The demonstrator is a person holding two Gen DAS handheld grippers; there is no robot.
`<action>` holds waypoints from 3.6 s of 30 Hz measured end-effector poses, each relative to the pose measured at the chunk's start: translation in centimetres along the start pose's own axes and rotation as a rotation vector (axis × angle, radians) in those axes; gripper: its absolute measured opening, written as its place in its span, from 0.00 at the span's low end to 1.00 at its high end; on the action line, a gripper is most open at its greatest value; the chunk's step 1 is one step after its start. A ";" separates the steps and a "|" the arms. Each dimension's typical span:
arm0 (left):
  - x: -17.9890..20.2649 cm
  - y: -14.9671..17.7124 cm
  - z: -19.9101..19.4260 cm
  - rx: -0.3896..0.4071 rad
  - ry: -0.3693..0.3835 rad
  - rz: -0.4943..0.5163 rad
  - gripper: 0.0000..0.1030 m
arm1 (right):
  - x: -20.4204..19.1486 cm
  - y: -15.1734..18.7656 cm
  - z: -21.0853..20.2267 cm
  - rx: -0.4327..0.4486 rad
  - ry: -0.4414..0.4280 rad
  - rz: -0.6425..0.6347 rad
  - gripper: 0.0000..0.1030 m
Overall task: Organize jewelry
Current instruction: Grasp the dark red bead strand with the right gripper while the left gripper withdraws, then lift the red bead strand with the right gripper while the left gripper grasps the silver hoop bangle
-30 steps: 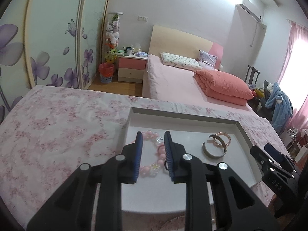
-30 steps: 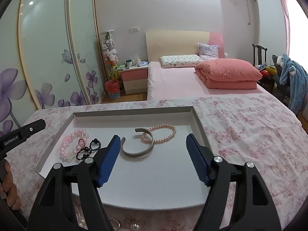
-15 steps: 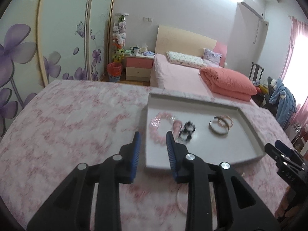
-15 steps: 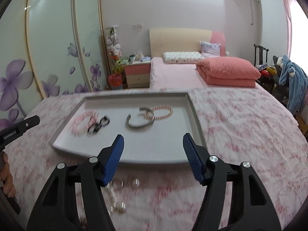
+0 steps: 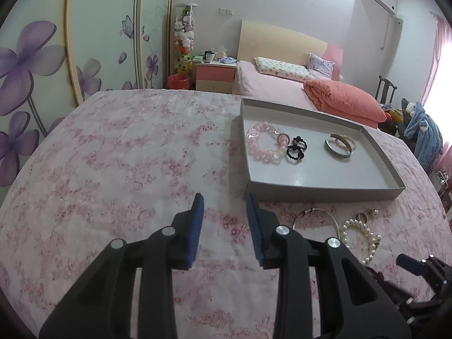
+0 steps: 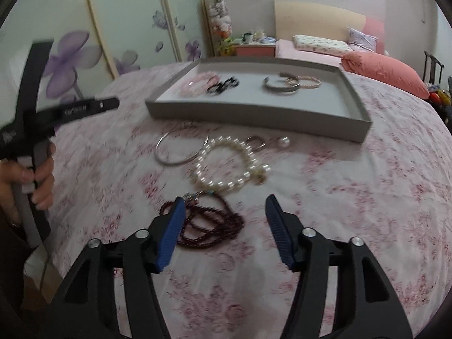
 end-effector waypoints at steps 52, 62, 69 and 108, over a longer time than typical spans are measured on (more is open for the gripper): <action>12.1 3.6 5.1 -0.137 0.075 0.322 0.69 | 11.3 -3.9 2.6 -0.015 0.246 0.136 0.10; 9.2 3.3 5.3 -0.146 0.025 0.275 0.73 | 10.7 -3.9 2.9 -0.013 0.210 0.143 0.10; 9.1 3.4 5.4 -0.151 0.039 0.254 0.74 | 10.8 -3.9 2.9 -0.010 0.198 0.152 0.10; 6.1 0.2 -6.0 0.241 -0.015 0.124 0.66 | 4.0 -7.9 -7.4 0.376 0.101 0.075 0.05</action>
Point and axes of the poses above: each gripper's, at about its wrist camera, not at the fingertips, and z roughly the way its jaws point, x to its right, y to its underside, the point moved 6 cm from there along z, roughly the way its jaws point, and after that the axes turned 8 degrees about -y, right-handed, at the moved point
